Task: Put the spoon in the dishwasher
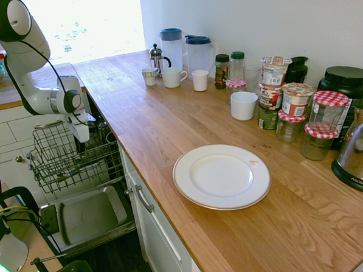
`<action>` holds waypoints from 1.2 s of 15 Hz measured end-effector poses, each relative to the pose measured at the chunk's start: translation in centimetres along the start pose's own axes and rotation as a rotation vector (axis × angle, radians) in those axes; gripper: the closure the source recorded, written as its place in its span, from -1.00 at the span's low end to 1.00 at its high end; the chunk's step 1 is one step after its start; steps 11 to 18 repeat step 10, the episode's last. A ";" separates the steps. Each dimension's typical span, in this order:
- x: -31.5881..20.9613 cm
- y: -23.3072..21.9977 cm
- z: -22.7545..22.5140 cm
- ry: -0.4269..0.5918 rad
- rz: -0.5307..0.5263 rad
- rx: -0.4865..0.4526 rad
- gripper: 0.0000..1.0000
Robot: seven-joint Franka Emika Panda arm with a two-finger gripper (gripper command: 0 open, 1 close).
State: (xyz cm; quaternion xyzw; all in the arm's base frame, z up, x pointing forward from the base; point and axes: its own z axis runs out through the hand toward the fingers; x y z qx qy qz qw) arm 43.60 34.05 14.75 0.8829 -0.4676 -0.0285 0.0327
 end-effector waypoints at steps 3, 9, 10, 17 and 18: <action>-0.1 -0.2 -3.2 0.024 0.008 0.033 -1.00; -1.1 3.3 -12.0 0.113 0.056 0.102 -1.00; -1.4 4.0 -13.4 0.126 0.062 0.109 -1.00; -1.4 4.0 -13.4 0.126 0.062 0.109 -1.00; -1.4 4.0 -13.4 0.126 0.062 0.109 -1.00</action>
